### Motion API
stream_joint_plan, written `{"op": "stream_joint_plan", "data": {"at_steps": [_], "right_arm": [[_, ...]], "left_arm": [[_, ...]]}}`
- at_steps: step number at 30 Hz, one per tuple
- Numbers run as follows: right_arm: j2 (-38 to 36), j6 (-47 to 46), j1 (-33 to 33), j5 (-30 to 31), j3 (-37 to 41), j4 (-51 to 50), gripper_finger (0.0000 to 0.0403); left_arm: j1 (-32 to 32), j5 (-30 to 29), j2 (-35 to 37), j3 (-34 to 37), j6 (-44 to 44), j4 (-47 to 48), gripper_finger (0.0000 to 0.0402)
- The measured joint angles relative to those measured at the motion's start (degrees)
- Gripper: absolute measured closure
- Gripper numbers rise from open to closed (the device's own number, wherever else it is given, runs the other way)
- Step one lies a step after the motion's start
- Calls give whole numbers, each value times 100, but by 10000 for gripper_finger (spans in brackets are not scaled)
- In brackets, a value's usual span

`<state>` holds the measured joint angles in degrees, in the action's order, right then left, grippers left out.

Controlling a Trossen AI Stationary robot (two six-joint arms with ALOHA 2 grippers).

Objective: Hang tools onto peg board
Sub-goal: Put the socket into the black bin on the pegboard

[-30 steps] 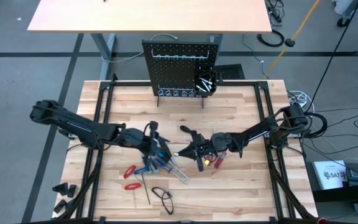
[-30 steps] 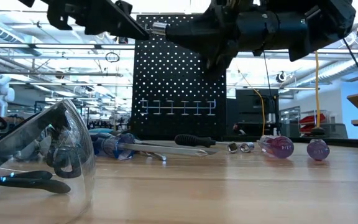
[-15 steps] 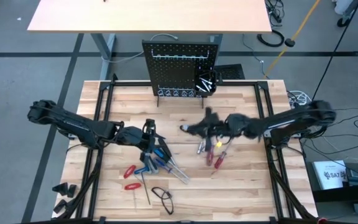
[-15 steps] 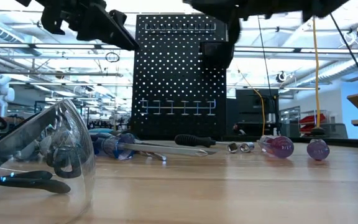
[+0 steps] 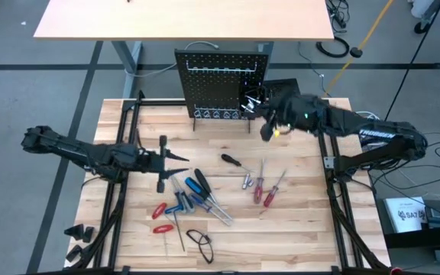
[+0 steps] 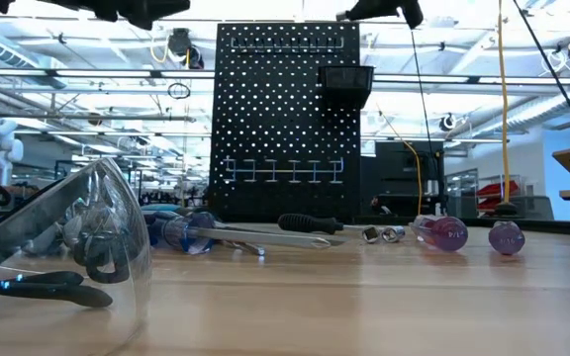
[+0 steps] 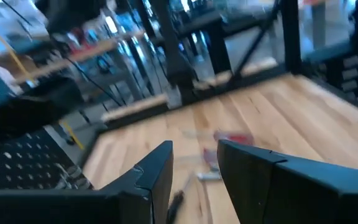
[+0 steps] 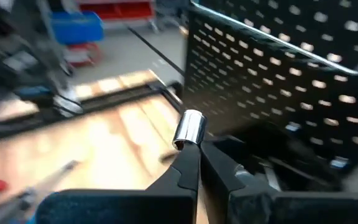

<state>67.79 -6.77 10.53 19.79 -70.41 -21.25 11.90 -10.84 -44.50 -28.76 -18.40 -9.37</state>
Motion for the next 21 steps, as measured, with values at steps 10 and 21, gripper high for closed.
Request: {"op": "stream_joint_plan", "data": {"at_steps": [10, 21], "right_arm": [[504, 16, 666, -19, -431, -534, 403], [618, 147, 931, 107, -431, -471, 380]], "left_arm": [[2, -10, 130, 84, -39, -65, 268], [7, -10, 130, 84, -41, -63, 268]]}}
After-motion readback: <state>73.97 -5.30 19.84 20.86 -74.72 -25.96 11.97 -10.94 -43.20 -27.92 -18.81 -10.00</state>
